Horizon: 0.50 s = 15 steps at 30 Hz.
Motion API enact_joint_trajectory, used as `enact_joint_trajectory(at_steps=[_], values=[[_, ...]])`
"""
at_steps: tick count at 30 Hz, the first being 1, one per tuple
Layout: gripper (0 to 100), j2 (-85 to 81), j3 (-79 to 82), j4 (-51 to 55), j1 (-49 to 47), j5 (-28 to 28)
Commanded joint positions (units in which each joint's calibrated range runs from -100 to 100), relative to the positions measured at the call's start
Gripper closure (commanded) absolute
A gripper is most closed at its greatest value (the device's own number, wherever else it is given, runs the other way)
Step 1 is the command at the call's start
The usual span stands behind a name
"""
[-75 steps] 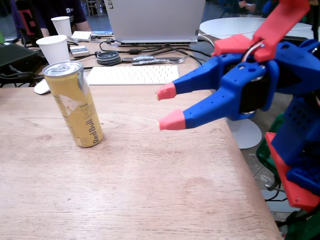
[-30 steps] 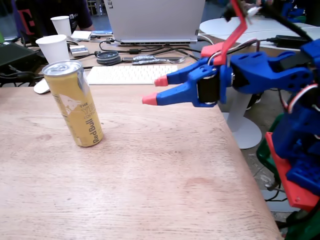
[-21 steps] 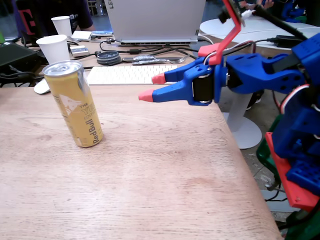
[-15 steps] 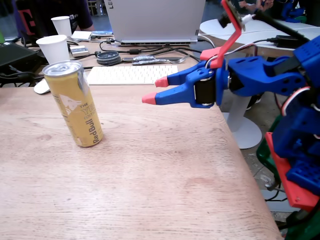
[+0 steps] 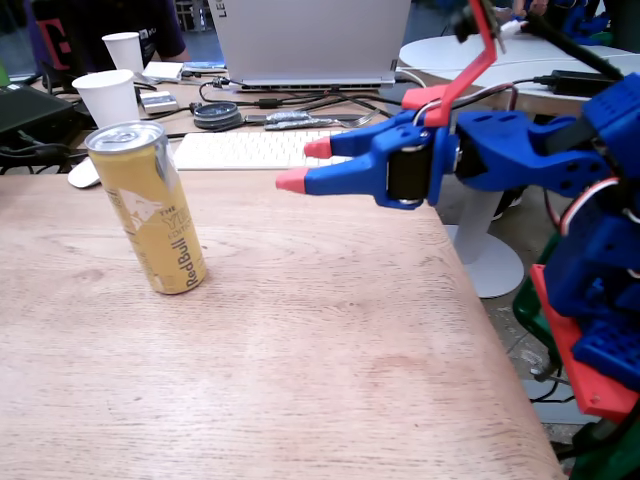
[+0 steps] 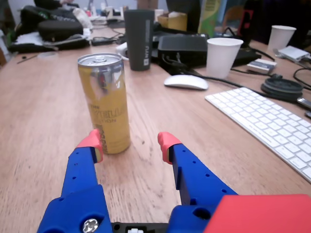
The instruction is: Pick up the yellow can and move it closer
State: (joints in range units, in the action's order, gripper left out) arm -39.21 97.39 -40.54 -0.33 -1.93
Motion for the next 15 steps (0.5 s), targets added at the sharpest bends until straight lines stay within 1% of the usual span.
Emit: enact_joint_trajectory(at_steps=[1, 4, 9, 11, 12, 15], values=[[74, 4.14, 0.26, -5.44, 0.50, 0.34], [74, 8.60, -3.24, -4.54, 1.34, 0.44], [74, 26.52, -18.62, -5.52, 1.17, 0.44], [74, 32.27, -25.04, -5.60, -0.35, 0.44], [73, 35.53, -28.53, -6.01, -0.69, 0.44], [62, 46.42, -38.06, -11.60, -0.86, 0.49]])
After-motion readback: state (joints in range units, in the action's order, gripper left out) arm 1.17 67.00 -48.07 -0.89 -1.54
